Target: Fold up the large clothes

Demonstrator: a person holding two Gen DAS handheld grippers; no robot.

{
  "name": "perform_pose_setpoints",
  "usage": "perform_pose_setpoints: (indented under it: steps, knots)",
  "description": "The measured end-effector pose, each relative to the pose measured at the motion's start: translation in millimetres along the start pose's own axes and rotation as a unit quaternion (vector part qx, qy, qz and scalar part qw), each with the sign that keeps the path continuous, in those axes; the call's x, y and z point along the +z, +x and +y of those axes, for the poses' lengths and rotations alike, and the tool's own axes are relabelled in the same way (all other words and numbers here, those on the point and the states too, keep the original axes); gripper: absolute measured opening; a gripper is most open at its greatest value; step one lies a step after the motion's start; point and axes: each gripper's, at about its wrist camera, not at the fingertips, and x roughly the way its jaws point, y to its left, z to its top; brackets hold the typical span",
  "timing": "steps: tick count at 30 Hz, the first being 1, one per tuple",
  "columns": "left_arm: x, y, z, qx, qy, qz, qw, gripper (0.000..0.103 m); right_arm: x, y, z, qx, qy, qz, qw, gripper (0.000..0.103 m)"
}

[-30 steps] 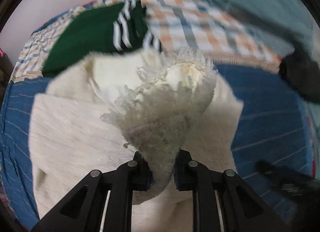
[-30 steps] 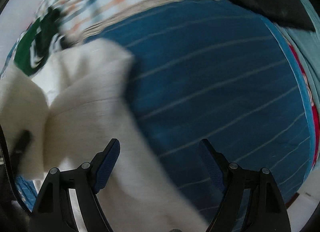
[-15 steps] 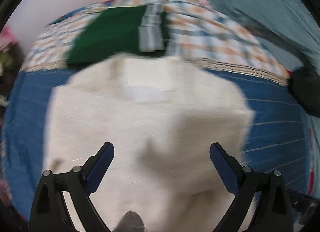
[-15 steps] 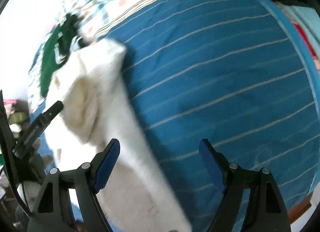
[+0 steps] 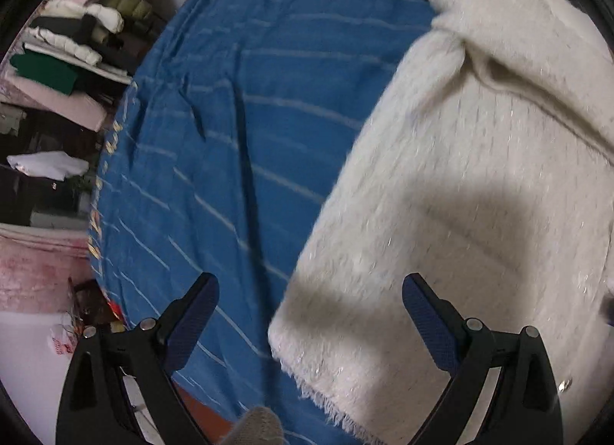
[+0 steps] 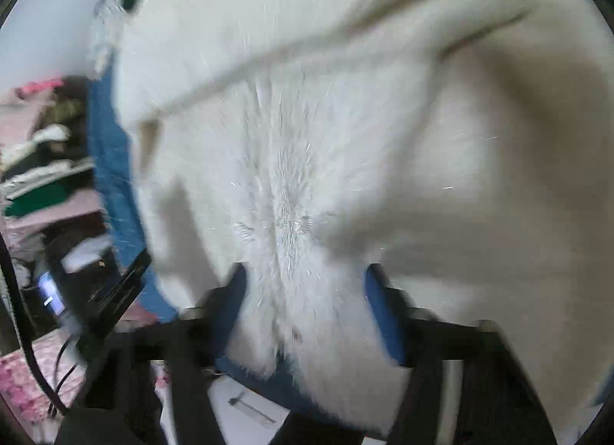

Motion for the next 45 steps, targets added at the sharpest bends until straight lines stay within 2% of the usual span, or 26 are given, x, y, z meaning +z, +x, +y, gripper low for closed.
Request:
perform_pose_setpoints:
  steps: [1,2,4,5,6,8,9,10,11,12,14,15,16,20,22,23,24,25,28,30,34,36,38,39,41,45]
  knots:
    - [-3.9,-1.3,1.1,-0.008,-0.002,0.001,1.0000,0.097,0.2,14.2,1.5,-0.026,0.008,0.001,1.000,0.004]
    - [-4.4,-3.1,2.6,-0.014,-0.002,0.000,0.9999,0.097,0.4,24.6,1.2,-0.047,0.025,-0.008,0.999,0.004]
    - [-3.0,-14.5,3.7,-0.034,0.001,-0.010,0.9994,0.098,-2.6,26.2,5.9,-0.042,0.048,-0.025,0.998,0.004]
    - [3.8,-21.4,2.4,-0.043,0.009,-0.017,0.9989,0.098,-4.6,22.1,15.0,-0.017,0.031,-0.024,0.999,0.000]
    - [4.9,-26.7,-2.2,-0.049,0.018,-0.024,0.9983,0.097,-7.3,20.4,25.0,0.014,0.011,-0.002,1.000,0.000]
    - [13.6,-33.5,-15.3,-0.058,0.042,-0.039,0.9967,0.098,-12.3,9.8,36.0,-0.021,-0.015,0.020,0.999,0.001]
    - [15.2,-35.7,-19.8,-0.060,0.051,-0.046,0.9958,0.098,-13.0,-1.0,36.6,-0.033,-0.020,0.011,0.999,0.003]
    - [18.7,-39.2,-27.4,-0.065,0.060,-0.056,0.9945,0.098,-13.0,-19.9,34.0,-0.038,-0.021,-0.012,0.999,0.006]
    - [19.5,-39.9,-31.5,-0.067,0.064,-0.060,0.9939,0.098,-11.0,-42.9,28.6,-0.037,-0.016,-0.041,0.998,0.020]
    - [24.3,-41.9,-37.9,-0.067,0.069,-0.065,0.9933,0.098,-9.0,-62.1,22.5,-0.039,-0.010,-0.066,0.997,0.038]
    - [34.9,-43.9,-52.7,-0.068,0.072,-0.074,0.9923,0.098,-1.2,-109.3,-3.7,-0.095,0.014,-0.137,0.986,0.049]
    - [39.6,-43.2,-59.2,-0.066,0.074,-0.077,0.9921,0.098,3.8,-127.2,-18.1,-0.136,0.029,-0.160,0.977,0.049]
    - [44.4,-42.4,-66.4,-0.064,0.075,-0.079,0.9920,0.098,8.9,-135.8,-28.3,-0.154,0.040,-0.170,0.972,0.049]
    - [64.1,-36.2,-95.5,-0.067,0.073,-0.078,0.9920,0.098,39.6,-141.4,-66.2,-0.158,0.057,-0.161,0.973,0.049]
    - [69.9,-32.1,-105.0,-0.068,0.072,-0.072,0.9925,0.098,60.4,-130.1,-68.4,-0.157,0.019,-0.138,0.978,0.032]
    - [72.3,-28.1,-110.4,-0.060,0.072,-0.070,0.9931,0.098,67.1,-126.0,-67.7,-0.176,0.003,-0.138,0.975,0.009]
    - [73.9,-24.2,-113.8,-0.053,0.072,-0.067,0.9937,0.098,73.0,-124.8,-74.0,-0.200,0.009,-0.148,0.969,0.010]
    - [74.7,-21.2,-116.0,-0.044,0.073,-0.062,0.9944,0.098,77.3,-122.6,-85.6,-0.206,0.032,-0.146,0.967,0.010]
    - [81.4,-18.1,-108.7,-0.021,0.058,-0.049,0.9969,0.098,84.3,-118.9,-125.9,-0.175,0.111,-0.101,0.973,0.016]
    - [88.4,-27.8,-97.9,-0.004,0.046,-0.060,0.9971,0.098,80.2,-136.7,-122.2,-0.167,0.123,-0.093,0.974,0.033]
    - [116.9,-46.9,-87.3,0.027,0.020,-0.088,0.9955,0.098,62.6,-195.4,-96.9,-0.118,0.124,-0.128,0.977,0.034]
    - [140.8,-51.4,-93.0,0.028,0.009,-0.104,0.9941,0.098,69.5,-216.1,-68.8,-0.107,0.090,-0.150,0.979,0.034]
    - [163.6,-48.7,-105.3,0.023,0.004,-0.110,0.9936,0.098,93.8,-225.4,-32.4,-0.087,0.041,-0.160,0.982,0.038]
    - [172.1,-45.0,-109.7,0.021,0.003,-0.111,0.9936,0.098,113.9,-222.0,-14.7,-0.075,0.015,-0.155,0.985,0.042]
    - [189.5,-34.0,-123.6,0.030,0.011,-0.111,0.9933,0.098,141.5,-200.4,3.0,-0.066,-0.017,-0.141,0.988,0.043]
    - [202.0,-21.3,-141.2,0.042,0.029,-0.110,0.9926,0.098,221.0,-129.1,26.8,-0.117,-0.059,-0.078,0.988,0.043]
